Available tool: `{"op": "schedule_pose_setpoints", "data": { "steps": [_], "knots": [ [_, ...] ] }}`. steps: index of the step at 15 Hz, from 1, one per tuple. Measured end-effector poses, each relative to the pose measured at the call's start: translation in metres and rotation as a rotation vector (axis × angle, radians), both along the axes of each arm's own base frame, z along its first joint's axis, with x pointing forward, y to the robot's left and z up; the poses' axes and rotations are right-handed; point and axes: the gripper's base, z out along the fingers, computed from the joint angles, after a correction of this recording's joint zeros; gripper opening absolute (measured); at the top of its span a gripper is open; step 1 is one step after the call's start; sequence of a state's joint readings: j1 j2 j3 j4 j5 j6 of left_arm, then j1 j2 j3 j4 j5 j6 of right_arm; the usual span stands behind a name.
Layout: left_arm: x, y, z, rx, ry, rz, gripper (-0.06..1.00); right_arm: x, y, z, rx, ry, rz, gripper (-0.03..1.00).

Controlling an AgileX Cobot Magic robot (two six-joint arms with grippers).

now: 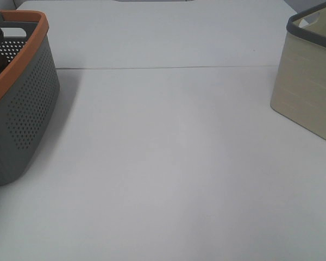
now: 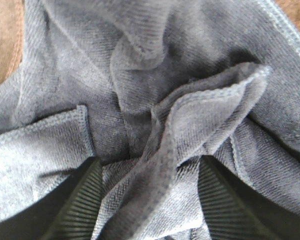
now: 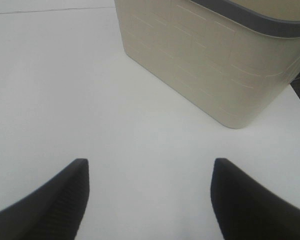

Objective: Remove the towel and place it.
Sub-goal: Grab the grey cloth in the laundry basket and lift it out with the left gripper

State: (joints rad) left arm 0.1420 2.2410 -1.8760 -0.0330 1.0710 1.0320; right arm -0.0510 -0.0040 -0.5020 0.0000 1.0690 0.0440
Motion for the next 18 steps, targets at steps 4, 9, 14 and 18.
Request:
{"op": "schedule_pose_setpoints", "data": {
  "steps": [4,9,14,18],
  "knots": [
    [0.0,0.003,-0.001,0.04,0.007,-0.013,0.17,0.0,0.0,0.0,0.0,0.0,0.0,0.61],
    [-0.012,0.0,0.055,0.034,-0.03,-0.035,0.0,0.0,0.0,0.0,0.0,0.0,0.0,0.61],
    [-0.038,-0.005,0.139,0.003,-0.205,0.104,0.0,0.0,0.0,0.0,0.0,0.0,0.0,0.61],
    [-0.067,-0.018,0.194,-0.176,-0.333,0.316,0.0,0.0,0.0,0.0,0.0,0.0,0.0,0.61]
  ]
}}
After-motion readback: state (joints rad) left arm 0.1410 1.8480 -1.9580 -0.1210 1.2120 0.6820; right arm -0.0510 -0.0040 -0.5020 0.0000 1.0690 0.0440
